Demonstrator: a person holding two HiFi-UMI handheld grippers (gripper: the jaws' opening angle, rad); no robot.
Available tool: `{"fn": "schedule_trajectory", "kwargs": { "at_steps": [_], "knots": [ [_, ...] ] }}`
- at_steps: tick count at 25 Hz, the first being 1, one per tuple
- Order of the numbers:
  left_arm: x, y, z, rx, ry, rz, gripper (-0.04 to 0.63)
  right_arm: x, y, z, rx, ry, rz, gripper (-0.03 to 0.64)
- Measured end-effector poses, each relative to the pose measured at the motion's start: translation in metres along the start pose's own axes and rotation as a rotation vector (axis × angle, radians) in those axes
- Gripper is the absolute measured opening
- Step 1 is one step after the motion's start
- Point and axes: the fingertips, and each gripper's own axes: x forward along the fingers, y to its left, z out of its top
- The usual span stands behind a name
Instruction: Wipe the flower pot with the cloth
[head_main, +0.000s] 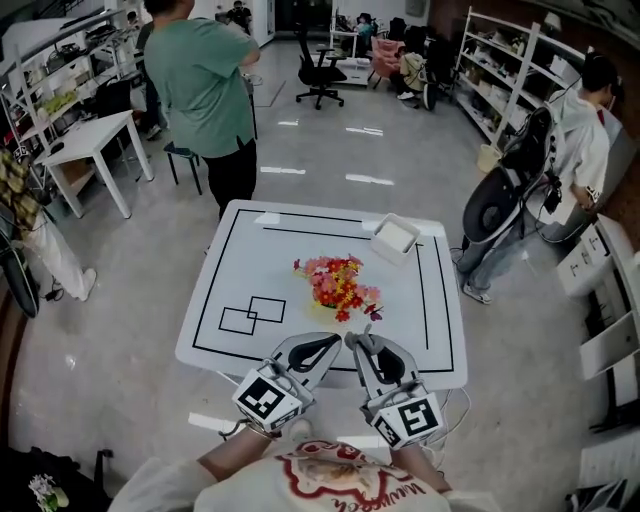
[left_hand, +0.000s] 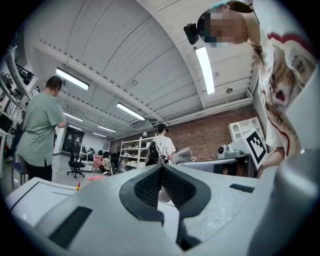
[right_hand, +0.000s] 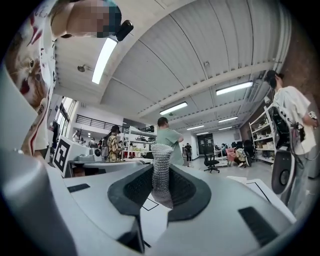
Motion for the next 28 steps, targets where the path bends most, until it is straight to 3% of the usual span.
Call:
{"fn": "schedule_trajectory", "kwargs": {
  "at_steps": [9, 18, 28],
  "knots": [
    [-0.013, -0.107, -0.003, 0.004, -0.001, 0.022, 0.004, -0.106, 0.021, 0.003, -0.017, -0.014, 0.032, 0.071],
    [-0.047, -0.228, -0.024, -0.052, 0.006, 0.066, 0.005, -0.224, 0.054, -0.012, 0.018, 0.014, 0.059, 0.071],
    [-0.073, -0.277, -0.02, -0.02, 0.038, 0.078, 0.003, -0.266, 0.089, -0.007, 0.049, -0.013, 0.11, 0.071]
  ]
}}
